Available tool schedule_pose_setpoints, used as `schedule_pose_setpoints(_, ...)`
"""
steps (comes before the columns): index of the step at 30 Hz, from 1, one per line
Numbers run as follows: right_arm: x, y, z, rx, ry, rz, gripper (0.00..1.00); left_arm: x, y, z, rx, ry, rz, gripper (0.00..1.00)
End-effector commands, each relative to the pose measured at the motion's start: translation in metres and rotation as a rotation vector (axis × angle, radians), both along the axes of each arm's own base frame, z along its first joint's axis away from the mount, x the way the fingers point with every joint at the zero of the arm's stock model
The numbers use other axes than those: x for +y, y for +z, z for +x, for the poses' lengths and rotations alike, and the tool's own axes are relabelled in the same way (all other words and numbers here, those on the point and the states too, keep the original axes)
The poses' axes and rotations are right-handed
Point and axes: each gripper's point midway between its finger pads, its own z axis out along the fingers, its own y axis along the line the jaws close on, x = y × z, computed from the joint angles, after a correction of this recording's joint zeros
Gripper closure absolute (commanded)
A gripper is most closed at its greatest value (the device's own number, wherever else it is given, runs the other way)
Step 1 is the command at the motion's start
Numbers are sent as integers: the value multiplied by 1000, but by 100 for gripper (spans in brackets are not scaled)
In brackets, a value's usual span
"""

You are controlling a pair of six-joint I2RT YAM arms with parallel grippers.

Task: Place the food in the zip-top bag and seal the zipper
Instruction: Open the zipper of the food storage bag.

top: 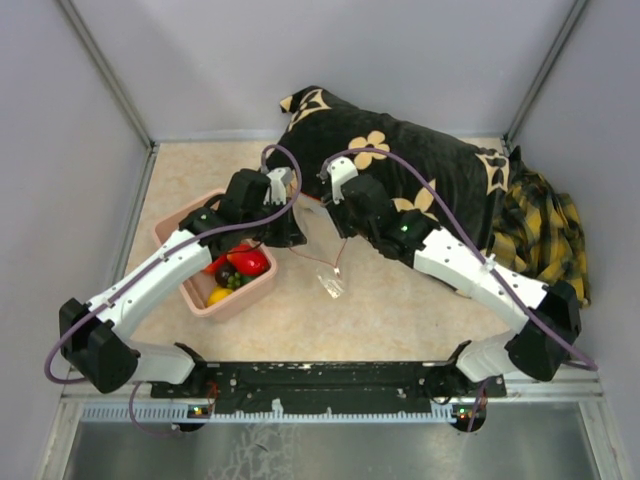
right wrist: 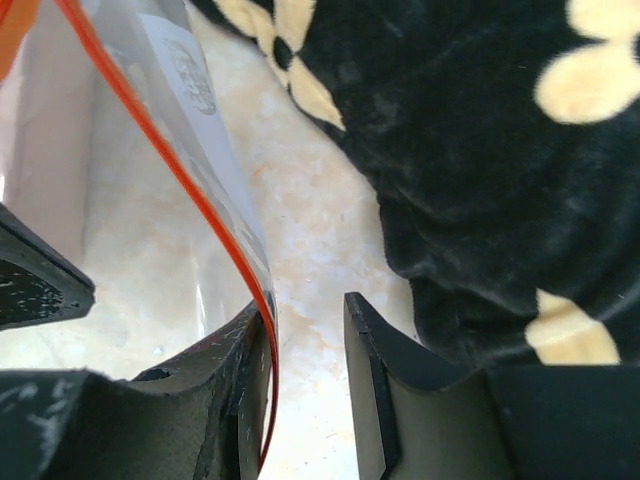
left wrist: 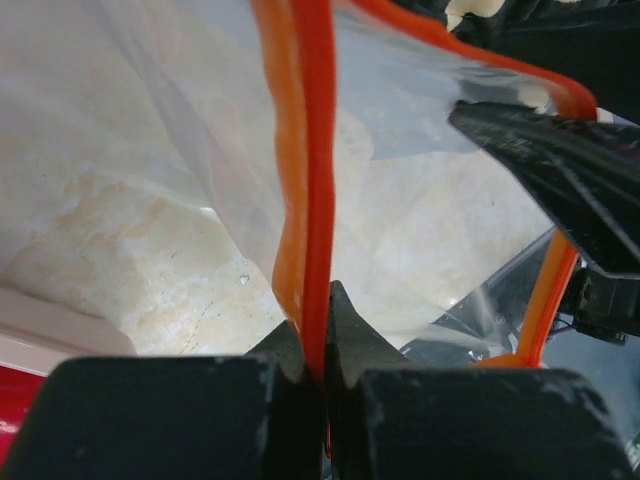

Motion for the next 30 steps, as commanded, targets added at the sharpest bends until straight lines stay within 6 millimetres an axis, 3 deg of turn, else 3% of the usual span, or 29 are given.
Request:
schedule_pose_setpoints(1, 27, 31, 9, -73, 100, 78, 64, -7, 9, -6, -29, -54, -12, 100)
schedule_pose_setpoints(12, 43, 30, 15, -82, 141, 121, 63, -9, 14, -9, -55, -71, -16, 100)
schedule_pose_setpoints(14, 40, 31, 19, -90, 125, 127, 70, -8, 16, -10, -63, -70, -15, 100)
schedule_pose_setpoints(17, 23, 28, 27, -99, 54, 90, 90, 1, 15, -8, -79, -38, 20, 100)
schedule_pose_setpoints(19, 3, 26, 34, -109, -22, 39, 99, 8, 14, -7, -87, -15, 46, 100)
schedule_pose_setpoints(24, -35, 34, 39, -151, -144, -56, 100, 19, 5, -7, -96, 24, 82, 100)
schedule_pose_setpoints(30, -64, 38, 43, -166, -223, -116, 100, 33, -13, 3, -91, 116, 137, 100)
